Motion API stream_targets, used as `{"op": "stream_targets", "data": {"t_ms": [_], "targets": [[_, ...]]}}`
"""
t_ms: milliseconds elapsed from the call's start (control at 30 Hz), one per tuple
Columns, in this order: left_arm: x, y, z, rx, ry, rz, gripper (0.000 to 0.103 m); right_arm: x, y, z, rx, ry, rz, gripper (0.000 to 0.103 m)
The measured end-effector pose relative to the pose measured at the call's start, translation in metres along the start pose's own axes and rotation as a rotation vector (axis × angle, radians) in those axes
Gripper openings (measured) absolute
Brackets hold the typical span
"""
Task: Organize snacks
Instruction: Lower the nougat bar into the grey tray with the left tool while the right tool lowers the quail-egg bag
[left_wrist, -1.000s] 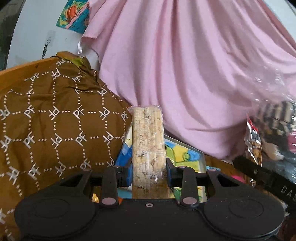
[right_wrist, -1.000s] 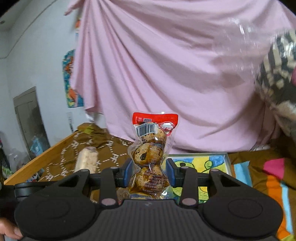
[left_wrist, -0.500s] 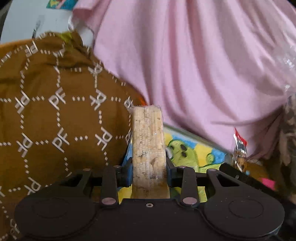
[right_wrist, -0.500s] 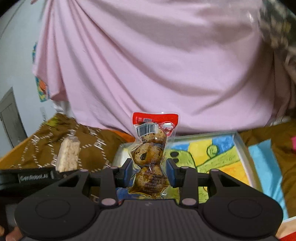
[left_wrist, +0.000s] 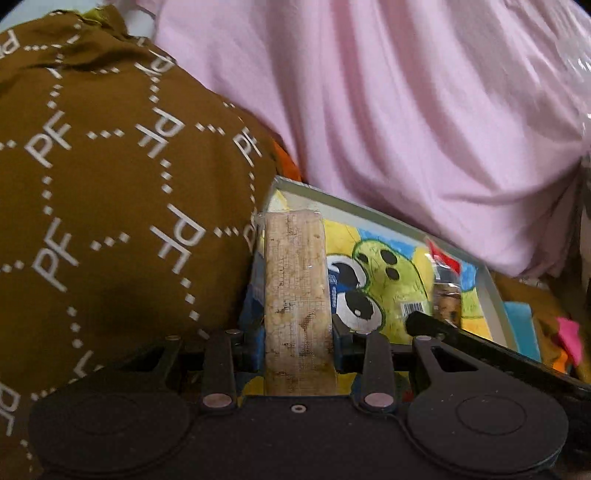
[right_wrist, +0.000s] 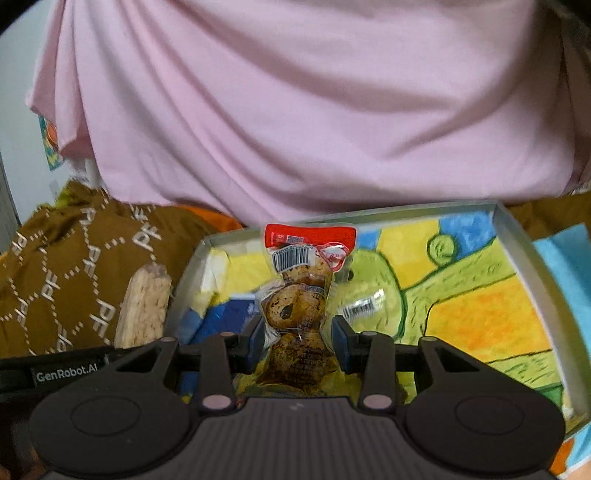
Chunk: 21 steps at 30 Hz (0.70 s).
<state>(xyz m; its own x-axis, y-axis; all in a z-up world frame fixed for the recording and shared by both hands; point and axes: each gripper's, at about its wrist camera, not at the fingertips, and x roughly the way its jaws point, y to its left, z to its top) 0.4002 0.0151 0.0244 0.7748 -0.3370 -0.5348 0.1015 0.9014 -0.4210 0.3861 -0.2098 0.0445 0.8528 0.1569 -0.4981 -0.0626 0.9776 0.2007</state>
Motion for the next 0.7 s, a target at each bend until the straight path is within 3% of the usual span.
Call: {"op": "stream_targets", "data": {"t_ms": [267, 433, 533, 567, 700], "targets": [[0.026, -0.003, -0.004, -0.005, 0.034, 0.012, 0.036, 0.016, -0.004, -0.009, -0.008, 0.049, -0.010, 0.045], [0.029, -0.008, -0.008, -0.008, 0.022, 0.025, 0.040, 0.015, -0.001, -0.015, -0.062, 0.071, -0.009, 0.053], [0.020, -0.010, -0.010, 0.012, 0.016, 0.038, 0.049, 0.009, -0.002, -0.017, -0.092, 0.059, -0.023, 0.057], [0.016, -0.011, -0.009, 0.013, 0.010, 0.045, 0.056, 0.006, -0.002, -0.016, -0.098, 0.051, -0.028, 0.060], [0.000, -0.014, -0.009, 0.022, -0.012, 0.048, 0.064, -0.009, -0.006, -0.011, -0.093, 0.015, -0.034, 0.076]]}}
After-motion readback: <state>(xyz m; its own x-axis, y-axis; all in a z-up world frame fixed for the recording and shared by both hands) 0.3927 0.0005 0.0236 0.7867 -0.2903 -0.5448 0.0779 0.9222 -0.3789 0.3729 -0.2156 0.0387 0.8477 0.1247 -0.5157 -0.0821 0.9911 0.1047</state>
